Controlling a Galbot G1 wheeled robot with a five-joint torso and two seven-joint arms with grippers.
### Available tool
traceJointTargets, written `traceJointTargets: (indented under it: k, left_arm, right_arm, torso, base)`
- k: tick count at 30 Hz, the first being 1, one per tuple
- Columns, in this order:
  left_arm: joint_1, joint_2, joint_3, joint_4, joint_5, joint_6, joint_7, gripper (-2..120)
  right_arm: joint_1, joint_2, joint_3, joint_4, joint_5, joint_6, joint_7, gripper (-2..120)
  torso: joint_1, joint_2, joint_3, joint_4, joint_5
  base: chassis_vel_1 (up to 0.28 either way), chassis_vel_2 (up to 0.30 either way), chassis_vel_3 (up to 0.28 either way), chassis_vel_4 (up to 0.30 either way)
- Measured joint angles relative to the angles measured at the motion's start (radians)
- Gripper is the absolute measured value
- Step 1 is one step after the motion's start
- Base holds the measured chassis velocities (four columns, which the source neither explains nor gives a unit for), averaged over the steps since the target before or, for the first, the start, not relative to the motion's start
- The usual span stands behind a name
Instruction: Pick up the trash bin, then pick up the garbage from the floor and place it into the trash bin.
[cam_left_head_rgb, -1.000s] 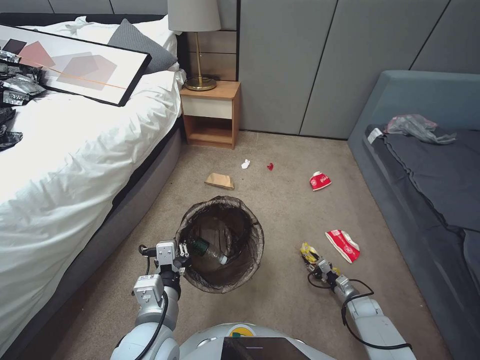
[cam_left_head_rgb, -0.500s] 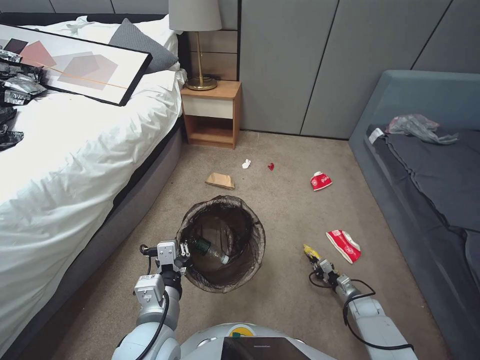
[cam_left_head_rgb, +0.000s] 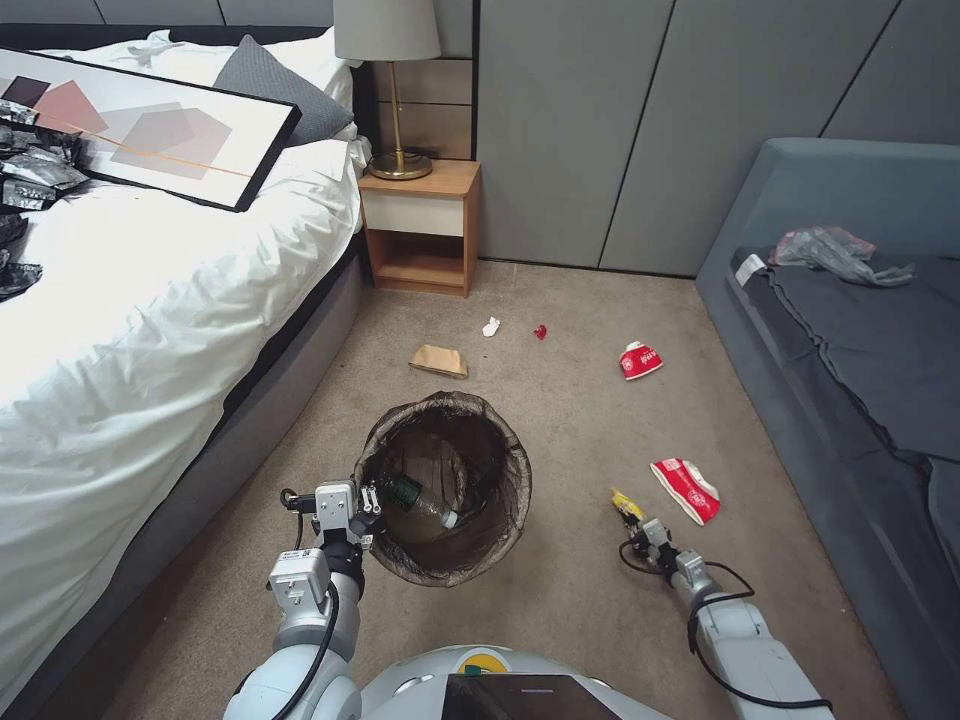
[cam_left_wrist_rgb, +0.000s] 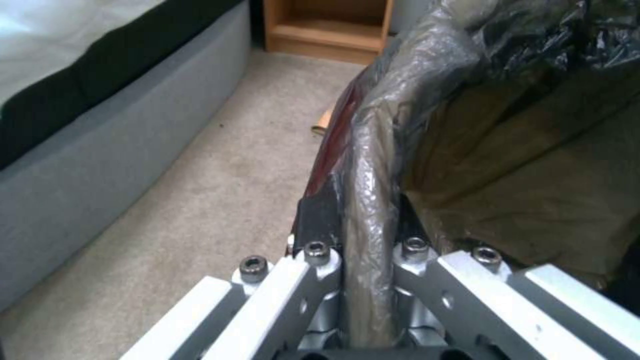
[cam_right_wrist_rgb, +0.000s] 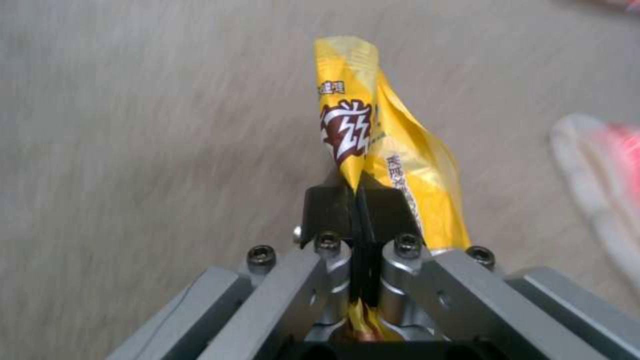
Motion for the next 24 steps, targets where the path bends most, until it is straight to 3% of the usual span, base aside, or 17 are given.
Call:
traceJointTargets:
  k: [2,4,8,10,11,13,15,18,19,20,23,24]
  left_arm:
    - [0.000,0.000,0.001,0.002,-0.002,0.000,0.001,2]
    - [-0.002,0.004,0.004,0.008,-0.009,0.000,0.002,2]
    - [-0.004,0.007,0.001,0.011,-0.014,0.000,0.002,2]
    - [-0.007,0.009,0.001,0.015,-0.017,0.000,0.003,2]
    - [-0.007,0.009,0.001,0.015,-0.017,0.000,0.003,2]
    - [-0.009,0.011,0.001,0.017,-0.022,0.001,0.004,2]
    - [-0.009,0.011,0.002,0.017,-0.022,0.002,0.004,2]
    - [-0.011,0.013,0.004,0.021,-0.027,0.004,0.005,2]
    - [-0.012,0.014,0.006,0.023,-0.028,0.005,0.007,2]
    - [-0.012,0.014,0.006,0.023,-0.028,0.005,0.007,2]
    - [-0.016,0.017,0.031,0.032,-0.033,0.010,0.013,2]
    - [-0.016,0.017,0.031,0.032,-0.033,0.010,0.013,2]
  right_arm:
    - [-0.009,0.001,-0.004,0.037,0.022,0.013,0.001,0]
    - [-0.049,0.001,-0.015,0.182,0.103,0.033,-0.001,0]
    - [-0.069,0.001,-0.018,0.260,0.141,0.044,-0.011,0]
    - [-0.101,0.002,-0.020,0.387,0.191,0.047,-0.025,0]
    - [-0.101,0.002,-0.020,0.387,0.191,0.047,-0.025,0]
    - [-0.141,0.003,-0.023,0.534,0.252,0.036,-0.040,0]
    - [-0.146,0.003,-0.024,0.554,0.262,0.033,-0.042,0]
    - [-0.179,0.001,-0.033,0.686,0.323,0.010,-0.054,0]
    - [-0.203,-0.004,-0.048,0.808,0.376,-0.016,-0.062,0]
    - [-0.203,-0.004,-0.048,0.808,0.376,-0.016,-0.062,0]
    - [-0.239,-0.044,-0.160,1.166,0.523,-0.128,-0.045,0]
    - [-0.239,-0.044,-0.160,1.166,0.523,-0.128,-0.045,0]
  torso:
    - [0.000,0.000,0.000,0.0012,0.0004]
    - [0.000,0.000,0.000,0.0019,0.0005]
    - [0.000,0.000,0.000,0.0021,0.0007]
    - [0.000,0.000,0.000,0.0025,0.0007]
    - [0.000,0.000,0.000,0.0025,0.0007]
    - [0.000,0.000,-0.001,0.0027,0.0002]
    - [0.000,0.000,0.000,0.0026,0.0001]
    - [0.000,0.000,0.000,0.0021,0.0004]
    - [0.000,0.000,0.000,0.0017,0.0010]
    - [0.000,0.000,0.000,0.0017,0.0010]
    - [0.000,0.000,-0.001,0.0026,0.0011]
    - [0.000,0.000,-0.001,0.0026,0.0011]
  base:
    - [0.000,0.000,0.000,0.000]
    - [0.000,0.000,0.000,0.000]
    - [0.000,0.000,0.000,0.000]
    - [0.000,0.000,0.000,0.000]
    - [0.000,0.000,0.000,0.000]
    - [0.000,0.000,0.000,0.000]
    - [0.000,0.000,0.000,0.000]
    - [0.000,0.000,0.000,0.000]
    - [0.000,0.000,0.000,0.000]
    - [0.000,0.000,0.000,0.000]
    - [0.000,0.000,0.000,0.000]
    - [0.000,0.000,0.000,0.000]
